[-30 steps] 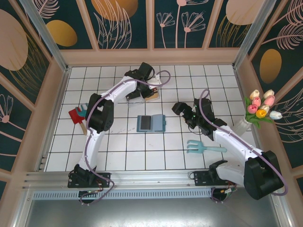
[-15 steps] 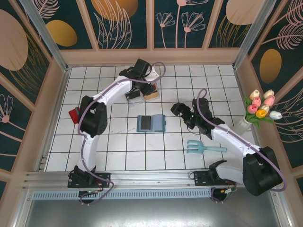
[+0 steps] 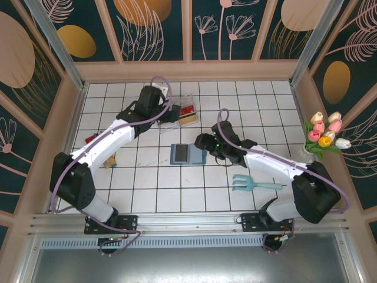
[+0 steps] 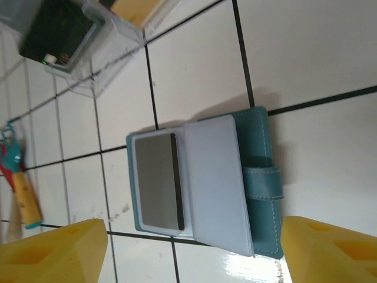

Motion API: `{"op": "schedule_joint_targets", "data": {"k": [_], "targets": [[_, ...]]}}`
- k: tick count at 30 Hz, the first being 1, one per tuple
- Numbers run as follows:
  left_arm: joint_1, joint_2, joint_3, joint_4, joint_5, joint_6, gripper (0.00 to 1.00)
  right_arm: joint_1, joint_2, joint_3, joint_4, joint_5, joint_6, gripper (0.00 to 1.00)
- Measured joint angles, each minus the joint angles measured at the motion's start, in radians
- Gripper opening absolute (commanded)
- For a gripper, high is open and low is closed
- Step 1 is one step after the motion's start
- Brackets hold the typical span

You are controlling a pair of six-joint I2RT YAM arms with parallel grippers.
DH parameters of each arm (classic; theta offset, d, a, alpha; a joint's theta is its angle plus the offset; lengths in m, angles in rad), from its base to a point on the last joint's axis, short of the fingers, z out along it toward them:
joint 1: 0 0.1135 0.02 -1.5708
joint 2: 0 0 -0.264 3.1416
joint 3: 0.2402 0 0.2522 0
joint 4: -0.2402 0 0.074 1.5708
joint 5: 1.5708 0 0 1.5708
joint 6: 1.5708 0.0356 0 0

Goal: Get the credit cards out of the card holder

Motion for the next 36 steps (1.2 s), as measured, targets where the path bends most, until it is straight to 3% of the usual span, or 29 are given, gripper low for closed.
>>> {"op": "schedule_joint_targets", "data": {"k": [5, 9, 15, 22, 33, 36], "targets": [[0.006, -0.111, -0.278, 0.076, -0.006, -0.197, 0.98, 0.069, 0.09, 0.056, -0.029, 0.034, 0.0, 0.7], [0.006, -0.176, -0.492, 0.135, 0.042, -0.334, 0.98, 0.096, 0.138, 0.062, -0.018, 0.032, -0.007, 0.55], [0.006, -0.24, -0.661, 0.261, 0.148, -0.484, 0.98, 0.099, 0.201, 0.062, 0.066, -0.042, -0.004, 0.42], [0.006, -0.278, -0.731, 0.389, 0.235, -0.569, 0.97, 0.081, 0.291, 0.096, 0.158, -0.162, -0.003, 0.4], [0.006, -0.255, -0.731, 0.48, 0.252, -0.682, 0.81, 0.015, 0.397, 0.182, 0.163, -0.224, -0.018, 0.39], [0.006, -0.219, -0.731, 0.512, 0.281, -0.73, 0.72, 0.009, 0.402, 0.19, 0.159, -0.228, -0.026, 0.38]]}}
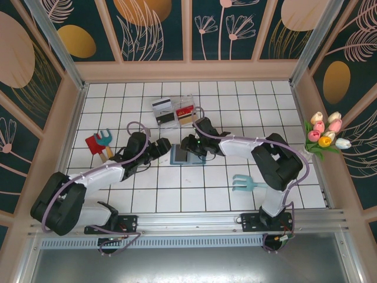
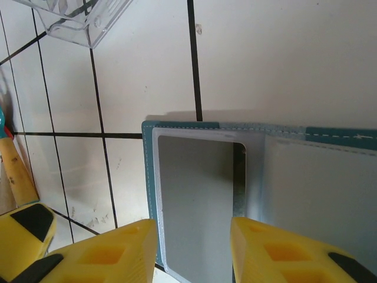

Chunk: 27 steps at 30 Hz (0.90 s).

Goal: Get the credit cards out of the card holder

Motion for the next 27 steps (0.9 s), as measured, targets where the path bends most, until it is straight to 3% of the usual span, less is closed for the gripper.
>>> {"op": "schedule_joint_targets", "data": {"k": [14, 27], "targets": [[0.0, 0.188, 0.095, 0.055, 0.188, -0.077, 0.27, -0.037, 0.028, 0.001, 0.0, -0.029, -0.026, 0.29], [0.0, 0.369, 0.202, 0.058, 0.235, -0.034, 0.16, -0.037, 0.034, -0.021, 0.035, -0.047, -0.01, 0.22]]}}
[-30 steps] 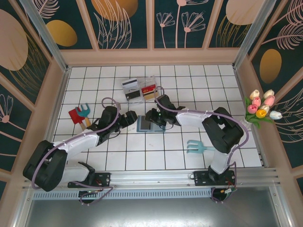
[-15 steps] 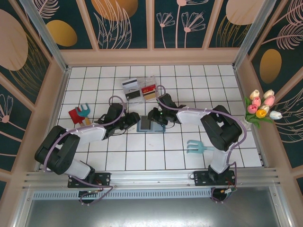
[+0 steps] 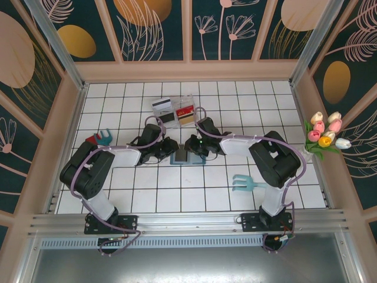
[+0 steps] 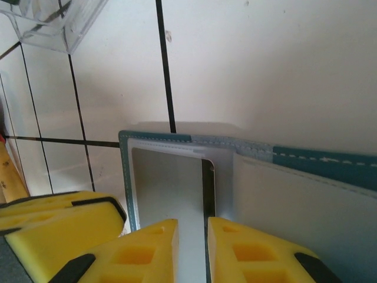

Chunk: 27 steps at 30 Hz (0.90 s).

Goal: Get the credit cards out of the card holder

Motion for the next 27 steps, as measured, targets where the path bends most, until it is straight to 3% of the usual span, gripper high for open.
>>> {"op": "schedule_joint_targets", "data": {"k": [27], "targets": [[0.0, 0.0, -0.05, 0.0, -0.046, 0.033, 0.08, -0.002, 0.0, -0.07, 0.084, -0.033, 0.0, 0.23]]}}
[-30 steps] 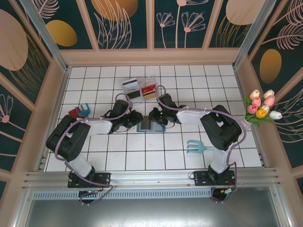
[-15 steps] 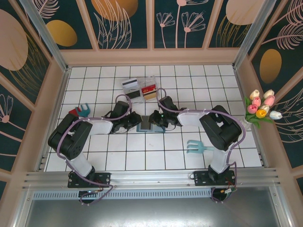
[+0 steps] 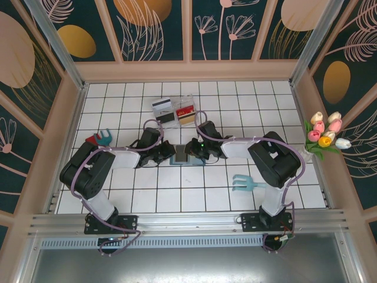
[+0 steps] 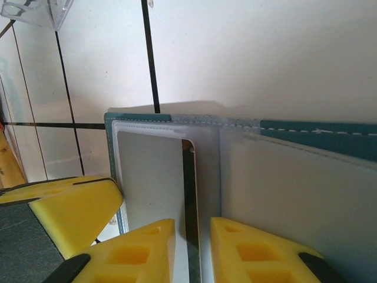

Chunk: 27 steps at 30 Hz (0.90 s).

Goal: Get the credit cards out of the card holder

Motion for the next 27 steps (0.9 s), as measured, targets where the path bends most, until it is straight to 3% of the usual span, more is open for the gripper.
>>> {"op": "schedule_joint_targets", "data": {"k": [11, 18, 27], "targets": [[0.0, 0.011, 0.001, 0.011, 0.006, 0.003, 0.07, -0.016, -0.005, -0.1, 0.189, -0.055, -0.005, 0.18], [0.0, 0.011, 0.001, 0.011, 0.005, 0.003, 0.07, -0.021, -0.011, -0.116, 0.209, -0.072, -0.005, 0.1], [0.0, 0.0, 0.016, -0.029, -0.006, 0.014, 0.12, -0.021, -0.03, -0.14, 0.22, -0.072, -0.005, 0.1]]}}
